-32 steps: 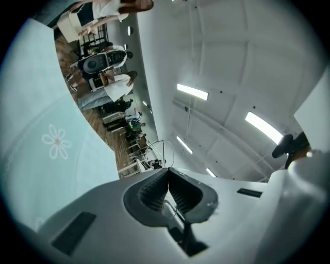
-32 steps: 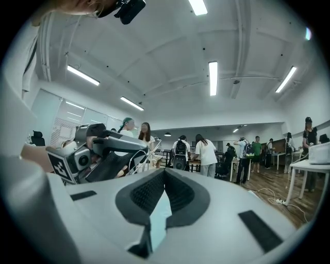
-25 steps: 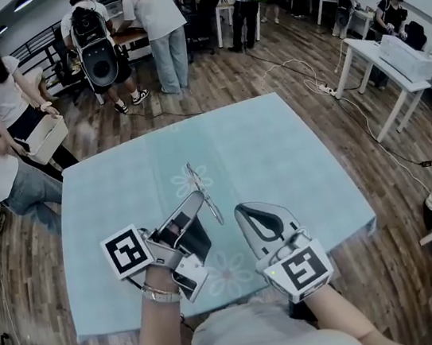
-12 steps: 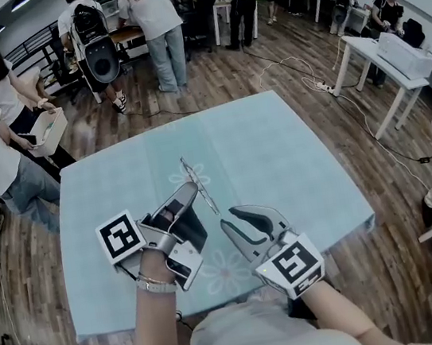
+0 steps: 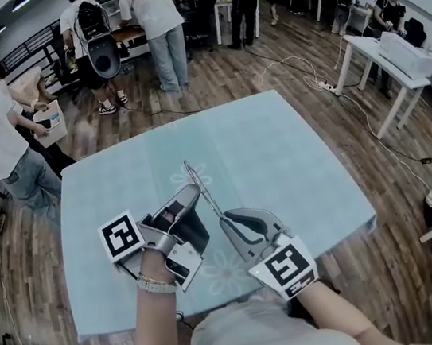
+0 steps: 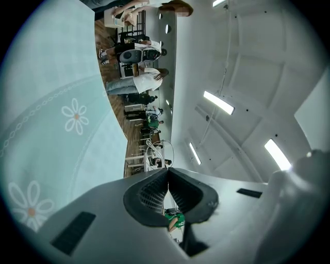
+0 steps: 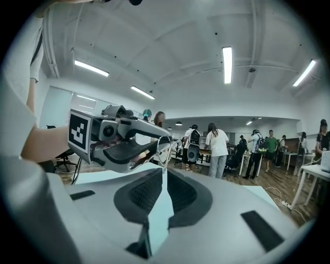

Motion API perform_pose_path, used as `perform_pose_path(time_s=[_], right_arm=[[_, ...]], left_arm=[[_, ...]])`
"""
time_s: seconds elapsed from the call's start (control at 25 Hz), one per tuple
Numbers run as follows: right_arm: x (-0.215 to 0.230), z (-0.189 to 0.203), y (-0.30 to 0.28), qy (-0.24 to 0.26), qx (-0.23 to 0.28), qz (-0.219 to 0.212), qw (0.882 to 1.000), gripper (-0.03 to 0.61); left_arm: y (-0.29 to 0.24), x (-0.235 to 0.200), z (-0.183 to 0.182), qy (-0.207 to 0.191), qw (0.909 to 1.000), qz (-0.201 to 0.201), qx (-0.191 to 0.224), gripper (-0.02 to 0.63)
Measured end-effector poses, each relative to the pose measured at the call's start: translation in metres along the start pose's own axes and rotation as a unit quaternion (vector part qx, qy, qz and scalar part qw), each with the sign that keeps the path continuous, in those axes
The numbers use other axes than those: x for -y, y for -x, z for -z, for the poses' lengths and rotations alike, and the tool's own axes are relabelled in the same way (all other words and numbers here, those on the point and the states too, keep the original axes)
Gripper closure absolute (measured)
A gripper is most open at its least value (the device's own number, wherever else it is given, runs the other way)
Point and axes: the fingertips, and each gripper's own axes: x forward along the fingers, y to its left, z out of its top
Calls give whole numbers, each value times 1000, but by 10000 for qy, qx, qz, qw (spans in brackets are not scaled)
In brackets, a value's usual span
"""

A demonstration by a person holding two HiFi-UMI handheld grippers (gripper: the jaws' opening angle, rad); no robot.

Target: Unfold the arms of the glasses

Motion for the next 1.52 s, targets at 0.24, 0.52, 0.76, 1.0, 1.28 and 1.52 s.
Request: perform_pose_path(time_s=[0.24, 0.52, 0.76, 1.0, 1.28, 1.52], right_arm=[[6, 3, 4, -46, -14, 104, 9999, 555], [29, 10, 16, -208, -22, 408, 9989, 555], [47, 12, 21, -296, -57, 659, 9974, 555], [67, 10, 29, -284, -51, 909, 9954, 555], [97, 1, 24, -185, 40, 1154, 9931, 555], [106, 6, 21, -203, 63, 1246, 9920, 554]], left_arm=[[1, -1, 3, 21, 10000, 49, -44, 603], [2, -2, 12, 65, 9998, 135, -133, 603], [5, -5, 18, 144, 9996, 170, -193, 603], [5, -6, 24, 175, 9993, 213, -239, 603], [0, 3, 25, 147, 9992, 245, -288, 603], [8, 1, 33, 66, 9992, 226, -308, 603]])
